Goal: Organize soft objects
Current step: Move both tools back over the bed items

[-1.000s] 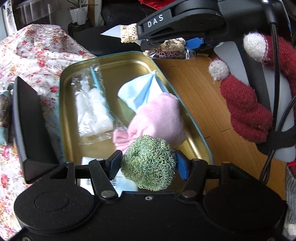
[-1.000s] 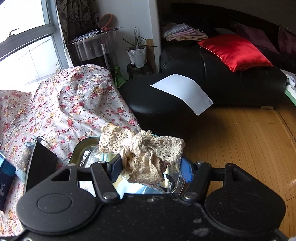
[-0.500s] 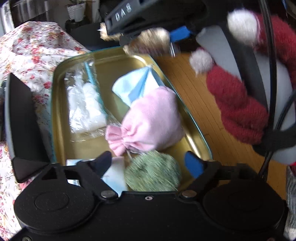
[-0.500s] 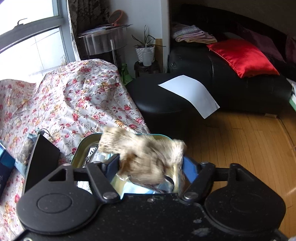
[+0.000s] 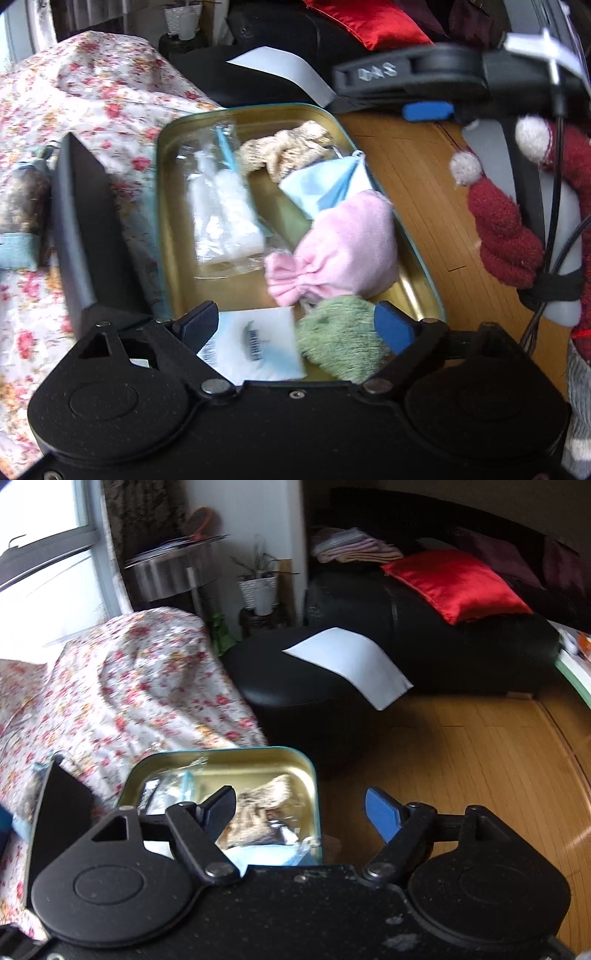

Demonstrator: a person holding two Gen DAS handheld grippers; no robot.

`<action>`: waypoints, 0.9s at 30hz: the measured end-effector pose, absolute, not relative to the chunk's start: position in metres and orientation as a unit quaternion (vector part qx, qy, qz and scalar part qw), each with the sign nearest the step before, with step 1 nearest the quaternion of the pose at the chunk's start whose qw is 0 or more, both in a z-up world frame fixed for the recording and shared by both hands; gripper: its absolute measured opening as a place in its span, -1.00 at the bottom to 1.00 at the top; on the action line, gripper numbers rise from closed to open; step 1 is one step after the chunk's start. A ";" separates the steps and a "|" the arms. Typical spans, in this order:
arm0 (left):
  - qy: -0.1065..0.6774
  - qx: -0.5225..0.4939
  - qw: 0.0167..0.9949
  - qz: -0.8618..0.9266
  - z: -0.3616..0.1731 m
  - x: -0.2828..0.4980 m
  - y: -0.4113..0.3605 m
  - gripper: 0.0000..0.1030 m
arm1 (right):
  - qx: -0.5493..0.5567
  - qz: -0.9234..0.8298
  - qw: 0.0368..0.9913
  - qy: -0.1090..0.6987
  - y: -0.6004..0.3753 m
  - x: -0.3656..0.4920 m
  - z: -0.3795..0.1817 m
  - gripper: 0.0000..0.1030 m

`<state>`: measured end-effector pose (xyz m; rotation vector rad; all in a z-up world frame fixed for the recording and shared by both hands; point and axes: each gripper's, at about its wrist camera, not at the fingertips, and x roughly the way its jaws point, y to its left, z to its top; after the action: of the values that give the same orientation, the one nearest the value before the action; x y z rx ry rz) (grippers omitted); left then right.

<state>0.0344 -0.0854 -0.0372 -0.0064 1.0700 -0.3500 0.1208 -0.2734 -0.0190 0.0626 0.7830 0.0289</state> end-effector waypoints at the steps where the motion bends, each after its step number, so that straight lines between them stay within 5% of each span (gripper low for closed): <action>1: 0.505 -0.002 0.847 -0.162 -0.035 0.033 -0.082 0.71 | 0.035 0.006 0.924 0.380 -0.277 0.121 -0.020 0.53; 12: 0.497 -0.012 0.859 -0.121 -0.020 0.023 -0.031 0.71 | 0.047 -0.034 0.929 0.364 -0.290 0.106 -0.029 0.54; 27: 0.465 -0.031 0.885 0.003 0.010 -0.026 0.106 0.71 | 0.090 -0.003 0.969 0.228 -0.216 0.030 -0.004 0.57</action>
<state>-0.0262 0.1058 0.0100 -0.0645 0.9667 0.0053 0.0303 -0.2157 -0.0044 0.1818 0.4610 -0.0055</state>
